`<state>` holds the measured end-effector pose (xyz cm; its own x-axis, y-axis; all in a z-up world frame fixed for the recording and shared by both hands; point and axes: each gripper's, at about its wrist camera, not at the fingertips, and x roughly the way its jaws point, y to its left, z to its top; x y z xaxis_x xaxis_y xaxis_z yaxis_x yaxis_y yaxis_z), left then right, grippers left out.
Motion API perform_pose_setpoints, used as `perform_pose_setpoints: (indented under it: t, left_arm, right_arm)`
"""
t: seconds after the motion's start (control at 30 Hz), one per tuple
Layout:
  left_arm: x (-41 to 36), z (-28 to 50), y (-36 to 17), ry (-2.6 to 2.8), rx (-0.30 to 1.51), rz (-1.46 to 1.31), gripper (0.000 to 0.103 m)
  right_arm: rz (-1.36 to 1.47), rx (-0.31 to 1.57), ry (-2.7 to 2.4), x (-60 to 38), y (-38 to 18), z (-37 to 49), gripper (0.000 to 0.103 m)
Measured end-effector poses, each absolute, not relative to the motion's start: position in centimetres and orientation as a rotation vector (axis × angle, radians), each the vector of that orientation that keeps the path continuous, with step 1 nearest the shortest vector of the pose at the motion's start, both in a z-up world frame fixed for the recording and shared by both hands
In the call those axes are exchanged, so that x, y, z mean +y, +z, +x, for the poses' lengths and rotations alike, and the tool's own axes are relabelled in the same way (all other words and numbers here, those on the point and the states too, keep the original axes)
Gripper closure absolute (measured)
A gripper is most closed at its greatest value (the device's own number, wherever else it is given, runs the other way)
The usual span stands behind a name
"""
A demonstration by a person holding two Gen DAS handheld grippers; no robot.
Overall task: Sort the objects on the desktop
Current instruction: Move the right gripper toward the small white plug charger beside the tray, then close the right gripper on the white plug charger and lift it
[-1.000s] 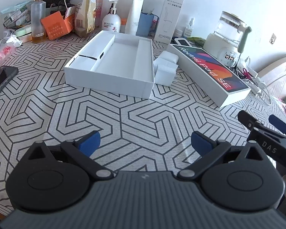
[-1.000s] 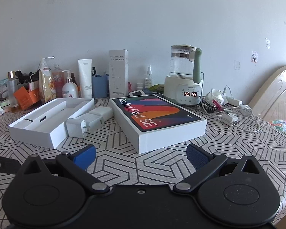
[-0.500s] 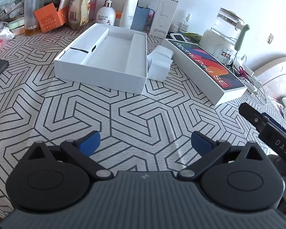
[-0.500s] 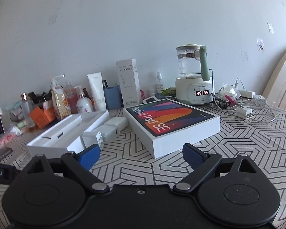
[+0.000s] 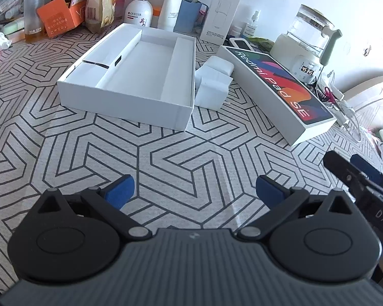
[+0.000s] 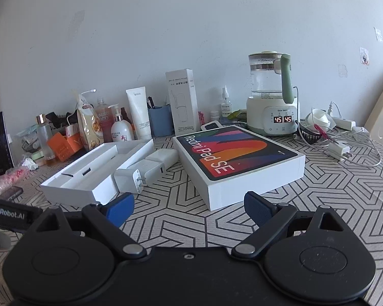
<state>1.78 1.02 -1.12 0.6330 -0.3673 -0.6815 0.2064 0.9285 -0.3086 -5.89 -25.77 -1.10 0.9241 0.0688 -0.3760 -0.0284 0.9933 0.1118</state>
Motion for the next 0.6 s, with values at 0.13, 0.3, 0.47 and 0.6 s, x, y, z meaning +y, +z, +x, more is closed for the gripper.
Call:
perform_pose_setpoints:
  t: [0.13, 0.3, 0.47, 0.6]
  left_arm:
    - [0.1, 2.5, -0.6, -0.32, 0.795, -0.164, 0.0]
    - [-1.4, 2.9, -0.1, -0.35, 0.77, -0.071, 0.0]
    - [-2.1, 4.2, -0.1, -0.369, 0.78, -0.034, 0.0]
    - [-1.8, 4.9, 0.1, -0.323, 0.738, 0.015, 0.0]
  right_arm:
    - [0.082, 0.462, 0.152, -26.4, 0.1, -3.9, 0.018]
    - [0.043, 0.564, 0.279, -26.0, 1.9, -0.3, 0.018]
    - [-0.082, 0.654, 0.35, -24.1, 2.5, 3.8, 0.018]
    - [-0.193, 0.68, 0.386, -22.4, 1.6, 6.2, 0.024]
